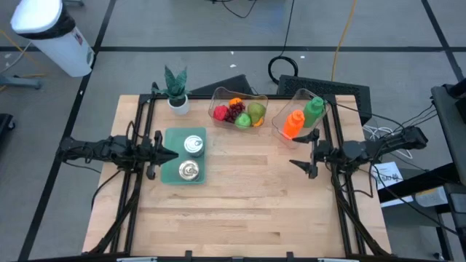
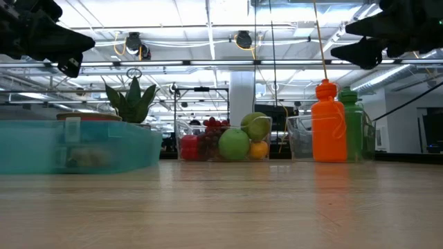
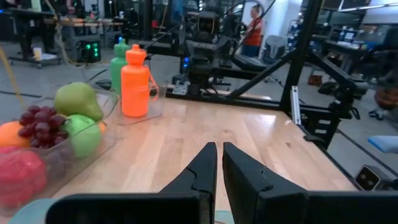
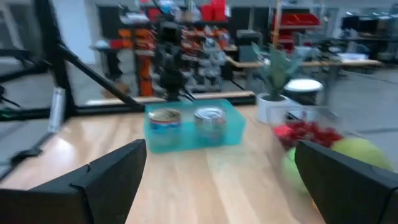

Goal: Pick & Place Food Item
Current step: Return to Home Position

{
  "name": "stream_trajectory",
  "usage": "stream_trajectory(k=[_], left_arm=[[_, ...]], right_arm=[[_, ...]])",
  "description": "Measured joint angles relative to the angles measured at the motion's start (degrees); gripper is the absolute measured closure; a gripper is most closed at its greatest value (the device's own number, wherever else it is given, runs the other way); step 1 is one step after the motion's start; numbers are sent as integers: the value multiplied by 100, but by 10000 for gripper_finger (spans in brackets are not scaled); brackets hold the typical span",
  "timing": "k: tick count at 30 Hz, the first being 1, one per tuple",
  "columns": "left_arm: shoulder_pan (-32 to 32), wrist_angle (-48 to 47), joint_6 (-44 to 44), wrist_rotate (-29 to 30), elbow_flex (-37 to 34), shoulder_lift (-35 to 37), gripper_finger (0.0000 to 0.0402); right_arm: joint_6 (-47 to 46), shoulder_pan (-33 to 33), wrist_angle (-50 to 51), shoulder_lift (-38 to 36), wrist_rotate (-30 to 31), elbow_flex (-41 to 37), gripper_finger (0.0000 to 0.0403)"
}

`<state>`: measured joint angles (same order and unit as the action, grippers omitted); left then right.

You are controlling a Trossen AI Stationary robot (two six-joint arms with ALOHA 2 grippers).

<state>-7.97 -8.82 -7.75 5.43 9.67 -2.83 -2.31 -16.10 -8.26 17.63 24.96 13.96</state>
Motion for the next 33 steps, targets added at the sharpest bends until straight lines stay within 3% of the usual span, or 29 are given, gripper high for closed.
stream_trajectory(k=[10, 15, 17, 21, 26, 30, 33], left_arm=[[0, -11, 201, -100, -2, 153, 369], [0, -58, 258, -371, -2, 153, 369], [0, -184, 240, -429, -2, 153, 369], [2, -326, 141, -386, -2, 152, 369], [2, 57, 195, -429, 0, 153, 369], [0, 21, 253, -446, 1, 152, 369], [2, -4, 258, -445, 2, 141, 369]], right_arm=[[206, 119, -1737, -2, -121, -937, 8], [875, 553, -1098, -357, -146, -815, 8], [974, 782, -925, -618, -426, -709, 8], [646, 1299, -639, -1057, -1335, -832, 8], [191, 1703, -692, -1341, -2044, -1082, 8], [82, 1767, -619, -1349, -2354, -1259, 8], [81, 1766, -437, -1344, -2204, -1295, 8]])
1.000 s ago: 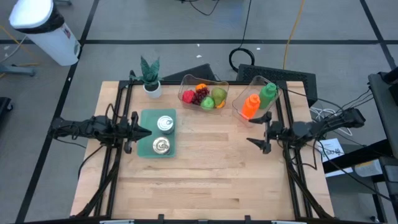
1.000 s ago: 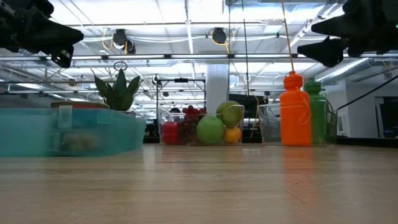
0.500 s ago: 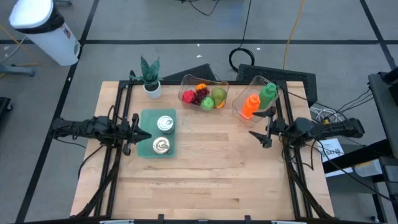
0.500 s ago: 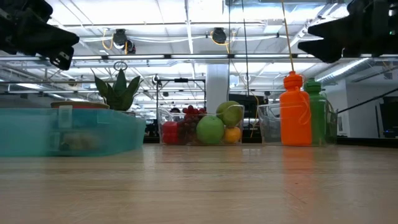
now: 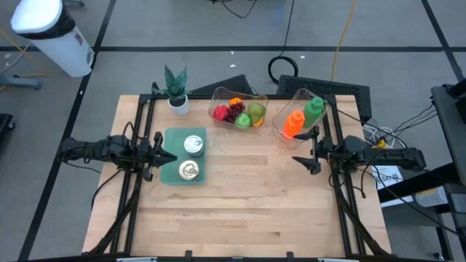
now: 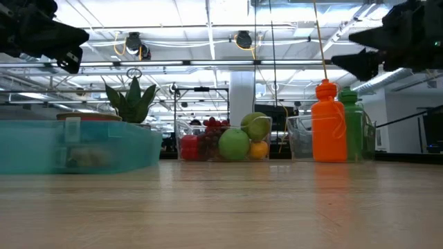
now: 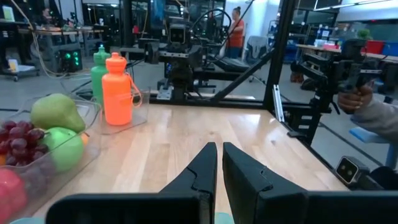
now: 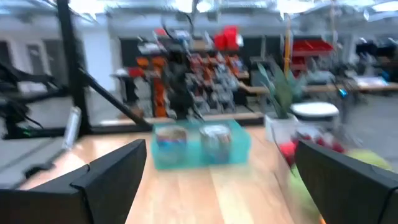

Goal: Pick & Place Food Item
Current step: Return to Home Position

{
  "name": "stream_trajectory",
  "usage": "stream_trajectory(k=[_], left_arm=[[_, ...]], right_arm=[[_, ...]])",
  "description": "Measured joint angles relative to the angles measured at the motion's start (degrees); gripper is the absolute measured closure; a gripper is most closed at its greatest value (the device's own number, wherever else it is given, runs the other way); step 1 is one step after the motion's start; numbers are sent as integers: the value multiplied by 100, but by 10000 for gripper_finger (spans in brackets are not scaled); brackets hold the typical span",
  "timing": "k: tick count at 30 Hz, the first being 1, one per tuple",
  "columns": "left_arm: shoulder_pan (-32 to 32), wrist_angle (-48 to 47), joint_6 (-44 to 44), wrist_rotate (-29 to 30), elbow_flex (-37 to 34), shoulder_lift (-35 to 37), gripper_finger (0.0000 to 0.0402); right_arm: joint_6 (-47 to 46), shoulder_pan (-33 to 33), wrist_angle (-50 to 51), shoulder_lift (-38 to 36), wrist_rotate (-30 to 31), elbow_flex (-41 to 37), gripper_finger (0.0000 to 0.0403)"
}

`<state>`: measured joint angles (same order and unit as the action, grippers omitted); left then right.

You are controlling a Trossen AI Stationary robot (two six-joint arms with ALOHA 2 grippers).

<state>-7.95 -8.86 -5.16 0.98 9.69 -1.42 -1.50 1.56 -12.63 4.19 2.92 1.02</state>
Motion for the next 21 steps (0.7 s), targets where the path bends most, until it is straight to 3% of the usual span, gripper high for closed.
stream_trajectory(k=[4, 21], left_arm=[[-1, -59, 7, 8, 0, -2, 369], [-1, -297, 329, 56, -1, -2, 369]], right_arm=[[-23, 0, 185, 8, 329, -2, 8], [-43, -2, 713, 41, 301, -15, 8]])
